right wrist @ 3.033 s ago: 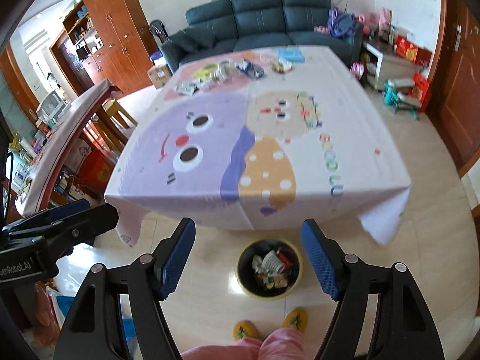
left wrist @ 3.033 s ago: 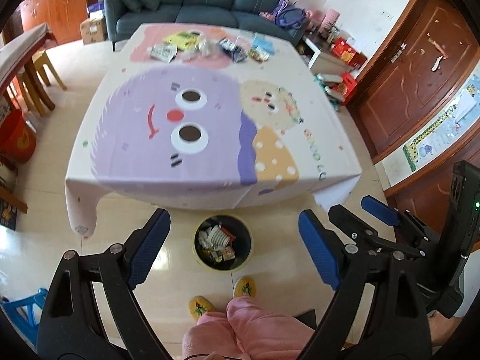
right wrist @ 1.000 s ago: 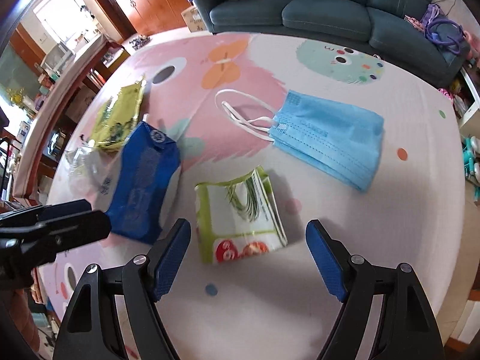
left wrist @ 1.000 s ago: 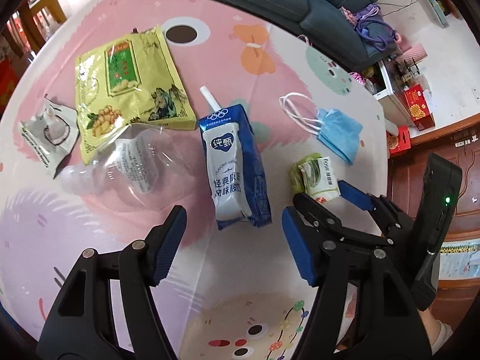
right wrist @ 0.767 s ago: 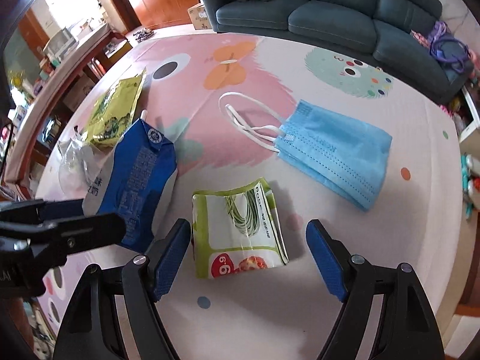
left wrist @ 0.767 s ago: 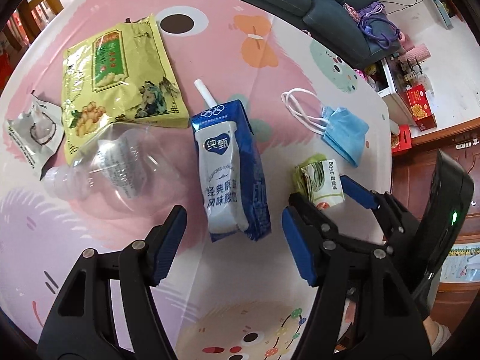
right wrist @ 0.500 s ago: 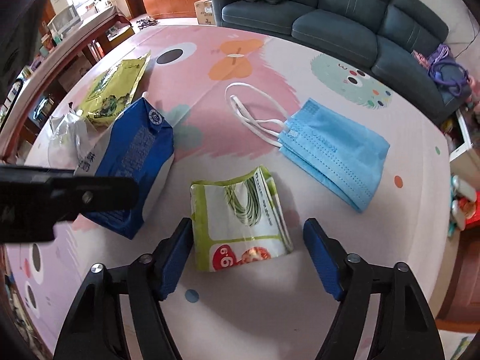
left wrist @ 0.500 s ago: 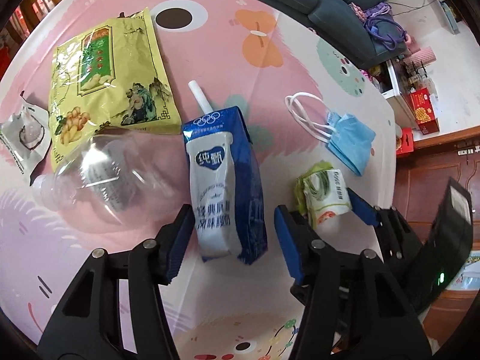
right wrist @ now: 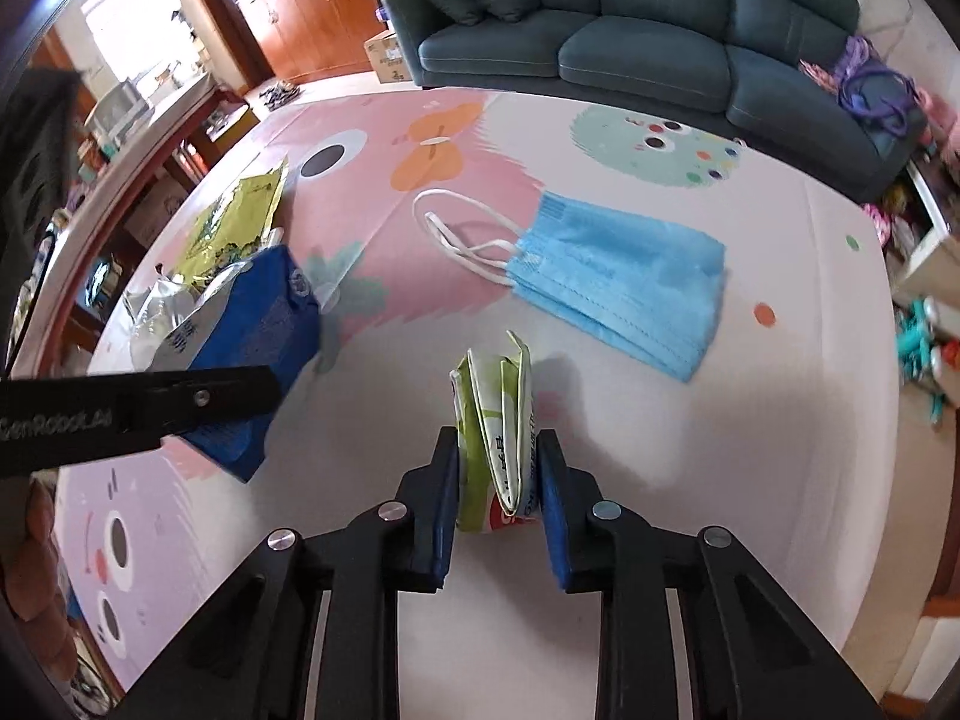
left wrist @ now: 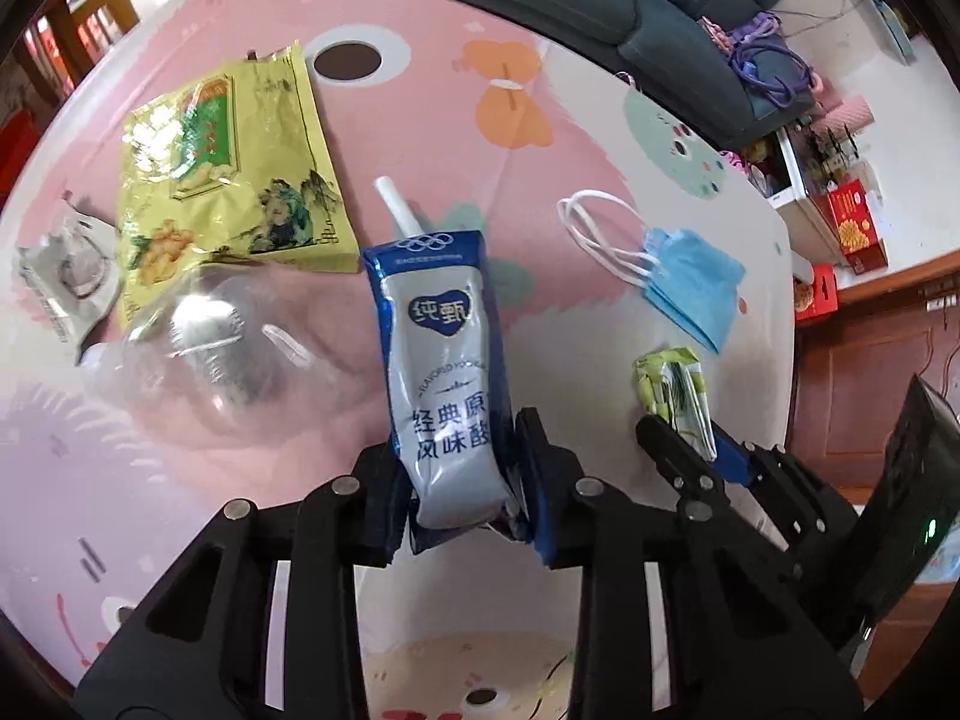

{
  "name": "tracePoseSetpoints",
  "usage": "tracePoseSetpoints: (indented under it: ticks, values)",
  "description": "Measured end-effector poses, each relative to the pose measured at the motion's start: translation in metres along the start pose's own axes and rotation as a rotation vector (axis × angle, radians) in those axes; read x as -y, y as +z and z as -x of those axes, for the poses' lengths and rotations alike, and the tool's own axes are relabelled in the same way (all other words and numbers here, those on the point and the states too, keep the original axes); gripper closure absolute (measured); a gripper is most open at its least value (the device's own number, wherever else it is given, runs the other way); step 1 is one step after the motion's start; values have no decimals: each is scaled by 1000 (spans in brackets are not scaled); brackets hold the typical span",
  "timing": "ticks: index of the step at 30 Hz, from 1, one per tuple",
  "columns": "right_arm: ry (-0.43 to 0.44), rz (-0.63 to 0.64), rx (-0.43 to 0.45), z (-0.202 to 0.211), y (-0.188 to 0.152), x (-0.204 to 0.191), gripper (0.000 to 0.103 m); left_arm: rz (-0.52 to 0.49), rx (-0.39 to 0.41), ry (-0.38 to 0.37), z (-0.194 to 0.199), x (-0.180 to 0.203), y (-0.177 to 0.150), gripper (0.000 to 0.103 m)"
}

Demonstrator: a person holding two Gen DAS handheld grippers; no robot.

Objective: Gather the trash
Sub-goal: 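Grasp the blue milk carton with the left tool while the right tool grasps the green packet, then carry the blue carton and green packet with both tools over the black bin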

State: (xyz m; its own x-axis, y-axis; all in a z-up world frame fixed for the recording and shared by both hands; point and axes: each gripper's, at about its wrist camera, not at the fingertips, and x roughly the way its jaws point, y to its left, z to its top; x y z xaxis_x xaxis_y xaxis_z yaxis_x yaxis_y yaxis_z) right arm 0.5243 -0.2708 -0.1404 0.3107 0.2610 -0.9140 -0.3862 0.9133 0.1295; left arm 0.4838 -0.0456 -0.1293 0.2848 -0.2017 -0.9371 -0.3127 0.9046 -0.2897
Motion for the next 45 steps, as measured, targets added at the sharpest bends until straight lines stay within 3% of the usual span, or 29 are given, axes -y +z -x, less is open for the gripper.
tracePoseSetpoints:
  ticks: [12,24,33,45]
  values:
    - [80,-92,49,62,-45,-16,80,-128,125,11,95,-12,-70,75]
    - [104,-145,127,158,-115,-80,80,-215,223,-44,204,-55,-163,75]
    - [75,-207,242,243,-202,-172,80,-323,312,-124,295,-120,-246,75]
    - [-11,-253,331,321,-336,-317,80,-456,344,-220,382,-223,-362,75]
